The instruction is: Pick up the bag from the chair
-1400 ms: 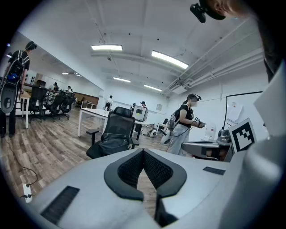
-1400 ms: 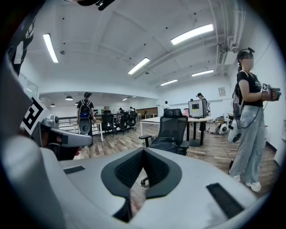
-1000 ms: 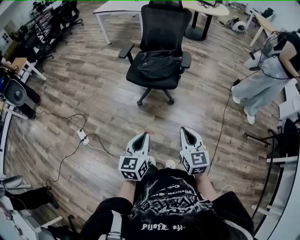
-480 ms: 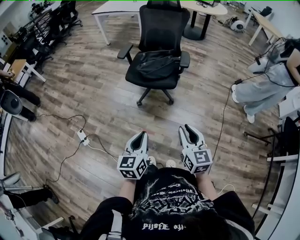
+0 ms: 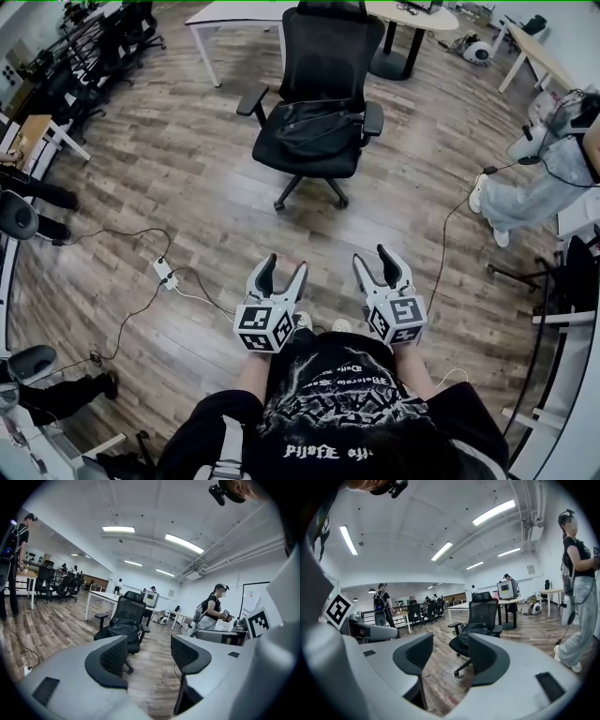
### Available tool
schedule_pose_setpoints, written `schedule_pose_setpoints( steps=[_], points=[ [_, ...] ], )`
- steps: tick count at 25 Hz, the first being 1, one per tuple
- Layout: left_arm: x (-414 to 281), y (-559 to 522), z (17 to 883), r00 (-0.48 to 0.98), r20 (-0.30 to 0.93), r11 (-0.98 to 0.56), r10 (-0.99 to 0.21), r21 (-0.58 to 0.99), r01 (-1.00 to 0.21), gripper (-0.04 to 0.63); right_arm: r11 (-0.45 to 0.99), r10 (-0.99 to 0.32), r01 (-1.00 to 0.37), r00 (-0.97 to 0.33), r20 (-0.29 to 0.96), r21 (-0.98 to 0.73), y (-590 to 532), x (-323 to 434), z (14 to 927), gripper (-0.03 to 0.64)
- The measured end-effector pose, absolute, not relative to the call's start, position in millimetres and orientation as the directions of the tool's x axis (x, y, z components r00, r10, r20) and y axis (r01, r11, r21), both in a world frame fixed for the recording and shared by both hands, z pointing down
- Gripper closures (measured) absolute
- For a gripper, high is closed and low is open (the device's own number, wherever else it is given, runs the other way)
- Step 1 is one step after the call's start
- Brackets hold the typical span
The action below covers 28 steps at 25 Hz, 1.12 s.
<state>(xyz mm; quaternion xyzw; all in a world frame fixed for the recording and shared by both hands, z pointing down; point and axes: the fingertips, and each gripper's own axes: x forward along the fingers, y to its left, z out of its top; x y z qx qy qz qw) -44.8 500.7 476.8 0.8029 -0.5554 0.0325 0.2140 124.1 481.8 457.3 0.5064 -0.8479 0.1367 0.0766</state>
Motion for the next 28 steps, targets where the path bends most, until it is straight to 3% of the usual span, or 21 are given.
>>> schedule_pose_setpoints(
  steps=[4,18,28],
  points=[
    [-51,489,482,0.404,0.297,-0.310,-0.865,0.318,-0.896,0.262,0.437,-0.841,-0.885,-0.465,0.278,-0.158,473,116,462,0.371],
    [-95,454,492,0.530,0.328,-0.425,-0.782,0.343,-0.838,0.261,0.375,-0.862,-0.910,-0.412,0.295,-0.175,446,65,476,0.371],
    [-102,408,515,0.500,0.352,-0.366,-0.791,0.384,-0.848,0.262,0.391,-0.847,-0.897,-0.438,0.302,-0.204,385,67,493,0.371]
  ],
)
